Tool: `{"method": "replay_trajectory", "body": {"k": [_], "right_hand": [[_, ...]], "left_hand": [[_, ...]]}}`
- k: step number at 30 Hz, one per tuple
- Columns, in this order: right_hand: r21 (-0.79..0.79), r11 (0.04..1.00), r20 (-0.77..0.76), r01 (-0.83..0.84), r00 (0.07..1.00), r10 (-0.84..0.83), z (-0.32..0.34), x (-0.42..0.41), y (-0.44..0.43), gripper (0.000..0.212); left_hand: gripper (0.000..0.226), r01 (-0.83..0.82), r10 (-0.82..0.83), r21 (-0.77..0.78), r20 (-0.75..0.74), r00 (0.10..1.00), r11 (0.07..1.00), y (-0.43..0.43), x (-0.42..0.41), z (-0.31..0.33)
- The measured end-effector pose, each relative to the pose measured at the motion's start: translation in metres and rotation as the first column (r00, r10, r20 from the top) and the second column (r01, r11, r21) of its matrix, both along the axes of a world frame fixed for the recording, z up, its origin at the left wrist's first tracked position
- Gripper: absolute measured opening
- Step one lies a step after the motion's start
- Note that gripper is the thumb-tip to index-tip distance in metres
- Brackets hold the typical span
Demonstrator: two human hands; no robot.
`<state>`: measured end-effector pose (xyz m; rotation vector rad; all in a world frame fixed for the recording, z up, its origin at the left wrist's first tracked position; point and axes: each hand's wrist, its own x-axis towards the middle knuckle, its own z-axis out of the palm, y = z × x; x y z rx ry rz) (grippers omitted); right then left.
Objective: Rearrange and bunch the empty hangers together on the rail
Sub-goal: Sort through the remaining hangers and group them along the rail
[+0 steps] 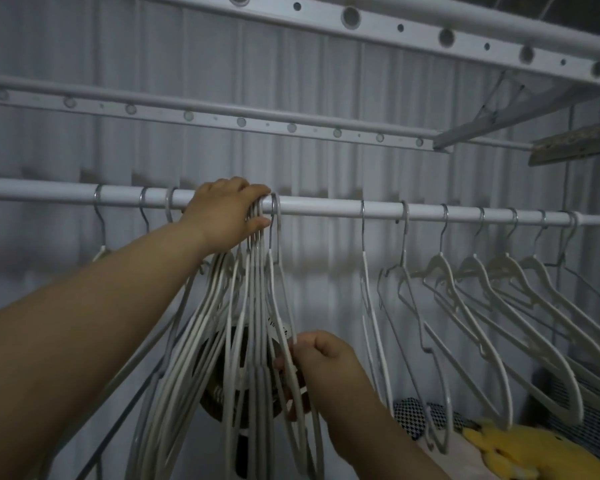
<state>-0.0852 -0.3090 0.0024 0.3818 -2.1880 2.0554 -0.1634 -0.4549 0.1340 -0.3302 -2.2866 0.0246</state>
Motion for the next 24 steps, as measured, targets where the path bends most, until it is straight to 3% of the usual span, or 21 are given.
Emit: {"method": "replay_trajectory", "body": {"k": [4,15,24], "right_hand": [[-0.073,0.997,0.072,-0.017,0.997,0.022,0.004,0.001,0.005,0.025],[-0.109,0.978,0.016,0.178,0.984,-0.177,-0.001,-0.009,0.023,0.031],[-0.109,0.982,0.006,0.154,0.988,-0.154,-0.003,-0.009,0.029,0.03]], "left_hand": [[0.051,0.015,-0.015,0.003,-0.001,1.0,1.0,0.001,-0.001,0.001],[0.053,0.039,-0.039,0.02,0.004,0.999,0.999,0.002,0.0,0.0],[0.056,0.065,-0.065,-0.037,-0.01,0.998,0.997,0.014,-0.002,0.002]]}}
